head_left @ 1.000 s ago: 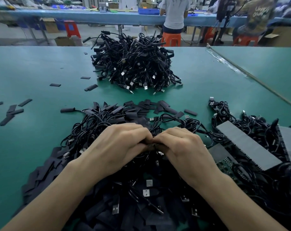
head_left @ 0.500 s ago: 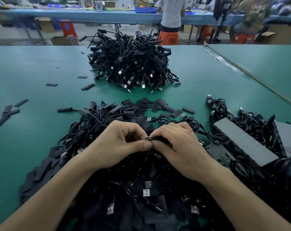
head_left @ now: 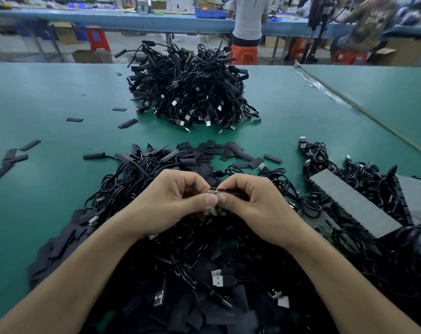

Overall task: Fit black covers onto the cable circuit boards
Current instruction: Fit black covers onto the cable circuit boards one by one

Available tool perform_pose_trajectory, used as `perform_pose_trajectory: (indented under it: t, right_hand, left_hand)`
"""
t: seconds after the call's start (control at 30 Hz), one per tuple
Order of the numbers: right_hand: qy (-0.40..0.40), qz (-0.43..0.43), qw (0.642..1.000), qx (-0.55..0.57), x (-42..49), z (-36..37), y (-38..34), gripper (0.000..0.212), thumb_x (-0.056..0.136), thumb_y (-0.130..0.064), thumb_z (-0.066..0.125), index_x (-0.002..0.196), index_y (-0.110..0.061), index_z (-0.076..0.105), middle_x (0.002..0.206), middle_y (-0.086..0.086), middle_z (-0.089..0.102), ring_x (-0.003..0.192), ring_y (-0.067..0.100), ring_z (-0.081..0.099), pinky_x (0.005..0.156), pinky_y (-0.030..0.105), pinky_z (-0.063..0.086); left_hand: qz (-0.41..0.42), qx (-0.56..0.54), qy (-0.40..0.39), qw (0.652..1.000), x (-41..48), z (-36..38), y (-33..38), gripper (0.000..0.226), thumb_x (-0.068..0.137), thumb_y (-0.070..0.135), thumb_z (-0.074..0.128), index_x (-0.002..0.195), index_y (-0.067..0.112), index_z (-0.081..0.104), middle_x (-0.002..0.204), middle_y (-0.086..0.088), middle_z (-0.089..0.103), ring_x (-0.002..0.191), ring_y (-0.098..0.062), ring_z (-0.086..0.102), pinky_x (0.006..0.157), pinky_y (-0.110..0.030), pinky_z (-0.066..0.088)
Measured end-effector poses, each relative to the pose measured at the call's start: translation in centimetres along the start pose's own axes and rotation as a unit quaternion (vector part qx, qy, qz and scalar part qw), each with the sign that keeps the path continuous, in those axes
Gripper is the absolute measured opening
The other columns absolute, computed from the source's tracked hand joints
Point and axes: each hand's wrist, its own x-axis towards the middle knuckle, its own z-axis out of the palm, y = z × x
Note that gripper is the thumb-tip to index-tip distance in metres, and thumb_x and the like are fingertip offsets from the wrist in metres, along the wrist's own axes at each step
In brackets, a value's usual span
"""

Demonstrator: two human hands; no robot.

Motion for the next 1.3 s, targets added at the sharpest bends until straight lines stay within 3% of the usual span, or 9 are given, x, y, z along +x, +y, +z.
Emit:
perform_pose_trajectory:
  t: [0.13,0.3,0.43,0.53,0.7,0.9,1.07,1.23,1.3]
  right_hand:
    - [-0.007,0.020,0.996,0.089,0.2,0.1,0.1,0.005,0.091,-0.011,0.070,0.090,-0.015,0.067,0.082,-0.005,0.071,0.077,0.010,0.065,0.074,0.024,0.052]
    - [-0.012,0.026,0.988,0.152,0.3,0.1,0.1,0.005,0.090,-0.009,0.068,0.089,-0.012,0.065,0.078,-0.010,0.068,0.073,0.003,0.061,0.071,0.016,0.048]
    - [-0.013,0.036,0.979,0.202,0.3,0.2,0.0,0.005,0.093,-0.008,0.065,0.088,-0.011,0.065,0.075,-0.010,0.065,0.069,0.002,0.058,0.068,0.014,0.046]
    - [0.002,0.034,0.979,0.203,0.3,0.3,-0.3,0.009,0.090,-0.021,0.067,0.086,-0.013,0.066,0.072,-0.012,0.063,0.066,0.001,0.056,0.065,0.014,0.045]
    - [0.016,0.049,0.981,0.187,0.3,0.4,-0.4,0.016,0.086,-0.030,0.066,0.084,-0.013,0.066,0.069,-0.013,0.062,0.063,0.000,0.054,0.063,0.012,0.044]
    - [-0.012,0.044,0.986,0.162,0.4,0.5,-0.5,0.015,0.096,-0.015,0.061,0.081,-0.013,0.065,0.062,-0.017,0.059,0.056,-0.004,0.050,0.058,0.008,0.039]
    - [-0.024,0.040,0.981,0.189,0.2,0.6,-0.6,0.016,0.087,-0.026,0.064,0.082,-0.011,0.066,0.067,-0.011,0.059,0.062,0.002,0.050,0.062,0.012,0.041]
    - [-0.031,0.058,0.959,0.274,-0.1,0.8,-0.5,0.014,0.089,-0.025,0.064,0.082,-0.013,0.068,0.069,-0.002,0.066,0.059,0.006,0.059,0.057,0.017,0.048]
    - [-0.006,0.052,0.961,0.272,0.0,1.1,-0.3,0.012,0.091,-0.023,0.065,0.082,-0.016,0.067,0.070,-0.006,0.065,0.061,0.004,0.059,0.058,0.017,0.048]
  left_hand:
    - [-0.014,-0.036,-0.009,0.999,0.0,0.0,-0.1,0.010,0.085,0.029,0.074,0.081,0.020,0.073,0.068,0.005,0.065,0.062,-0.003,0.056,0.058,-0.012,0.044]
    - [-0.025,-0.074,0.001,0.997,-0.2,0.3,-0.1,0.027,0.083,0.029,0.073,0.083,0.003,0.069,0.070,0.000,0.065,0.064,-0.007,0.059,0.061,-0.014,0.048]
    - [-0.035,-0.109,0.012,0.993,0.0,0.4,0.0,0.010,0.076,0.024,0.077,0.072,0.016,0.073,0.065,0.001,0.066,0.060,-0.007,0.064,0.058,-0.015,0.051]
    - [-0.035,-0.128,0.038,0.990,0.2,0.5,-0.3,0.008,0.068,0.027,0.080,0.069,0.023,0.073,0.065,0.003,0.066,0.059,-0.006,0.063,0.059,-0.016,0.053]
    - [-0.021,-0.130,0.021,0.991,0.3,0.7,-0.4,0.006,0.075,0.021,0.075,0.073,0.026,0.073,0.068,0.007,0.066,0.063,-0.004,0.062,0.062,-0.014,0.051]
    - [-0.021,-0.136,-0.005,0.990,0.0,0.6,-0.1,0.001,0.079,0.016,0.071,0.079,0.016,0.071,0.069,0.003,0.065,0.063,-0.008,0.063,0.062,-0.016,0.052]
    - [-0.012,-0.138,-0.025,0.990,-0.2,0.2,-0.1,0.011,0.080,0.009,0.078,0.076,0.017,0.071,0.067,0.001,0.065,0.061,-0.006,0.061,0.060,-0.014,0.050]
    - [-0.007,-0.188,-0.046,0.981,-0.1,0.5,0.0,0.014,0.079,0.008,0.072,0.073,0.020,0.073,0.062,0.006,0.064,0.055,-0.002,0.060,0.056,-0.012,0.050]
    - [-0.014,-0.205,-0.043,0.978,0.1,0.7,0.0,0.008,0.082,0.007,0.066,0.078,0.013,0.069,0.061,0.008,0.062,0.054,0.000,0.059,0.054,-0.011,0.049]
